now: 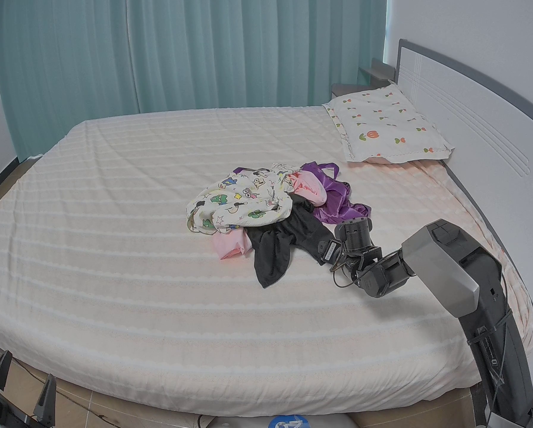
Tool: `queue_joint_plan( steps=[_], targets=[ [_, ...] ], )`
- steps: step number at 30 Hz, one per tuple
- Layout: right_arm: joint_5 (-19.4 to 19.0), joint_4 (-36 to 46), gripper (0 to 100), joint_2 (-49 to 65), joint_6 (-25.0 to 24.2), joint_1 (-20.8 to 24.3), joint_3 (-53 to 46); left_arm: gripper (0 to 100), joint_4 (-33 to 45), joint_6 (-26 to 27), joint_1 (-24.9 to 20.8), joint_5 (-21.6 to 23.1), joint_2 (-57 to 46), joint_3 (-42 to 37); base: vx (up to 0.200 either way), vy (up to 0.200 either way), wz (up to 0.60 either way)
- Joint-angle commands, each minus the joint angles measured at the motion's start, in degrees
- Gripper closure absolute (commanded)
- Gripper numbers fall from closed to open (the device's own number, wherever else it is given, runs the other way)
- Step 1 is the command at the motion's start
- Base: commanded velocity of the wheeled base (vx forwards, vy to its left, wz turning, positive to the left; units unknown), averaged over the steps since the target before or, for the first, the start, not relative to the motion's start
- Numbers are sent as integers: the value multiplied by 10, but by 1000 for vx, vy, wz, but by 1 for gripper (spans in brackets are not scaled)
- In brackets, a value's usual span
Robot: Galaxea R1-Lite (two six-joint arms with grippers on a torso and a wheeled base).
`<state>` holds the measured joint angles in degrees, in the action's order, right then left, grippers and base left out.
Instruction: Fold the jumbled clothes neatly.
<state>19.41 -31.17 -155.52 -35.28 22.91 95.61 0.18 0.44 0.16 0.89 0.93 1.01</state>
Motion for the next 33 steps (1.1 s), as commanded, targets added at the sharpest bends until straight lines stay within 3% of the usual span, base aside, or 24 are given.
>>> queue_joint_plan(
  steps=[1,5,13,17,18,19,23,27,33],
  targets=[
    [-1,0,100,-7,0,0,6,0,0,0,0,0,-8,-10,0,0,0],
    [-1,0,100,11,-1,2,-21,0,0,0,0,0,-8,-10,0,0,0],
    [-41,-23,100,146,-33,4,-227,0,0,-1,1,0,-8,-10,0,0,0],
    [-86,-81,100,281,-91,10,-421,0,1,2,1,-1,-8,-10,0,0,0],
    [-88,-83,100,285,-93,10,-428,0,1,2,1,-1,-8,-10,0,0,0],
    [-104,-120,100,335,-107,17,-510,0,1,4,1,-1,-8,-10,0,0,0],
    [-118,-211,100,416,-126,35,-649,0,0,1,0,-1,-8,-10,0,0,0],
    [-119,-292,100,459,-141,56,-757,0,0,0,0,-1,-8,-10,0,0,0],
    [-118,-343,100,478,-175,70,-836,0,0,4,1,0,-8,-10,0,0,0]
  ],
)
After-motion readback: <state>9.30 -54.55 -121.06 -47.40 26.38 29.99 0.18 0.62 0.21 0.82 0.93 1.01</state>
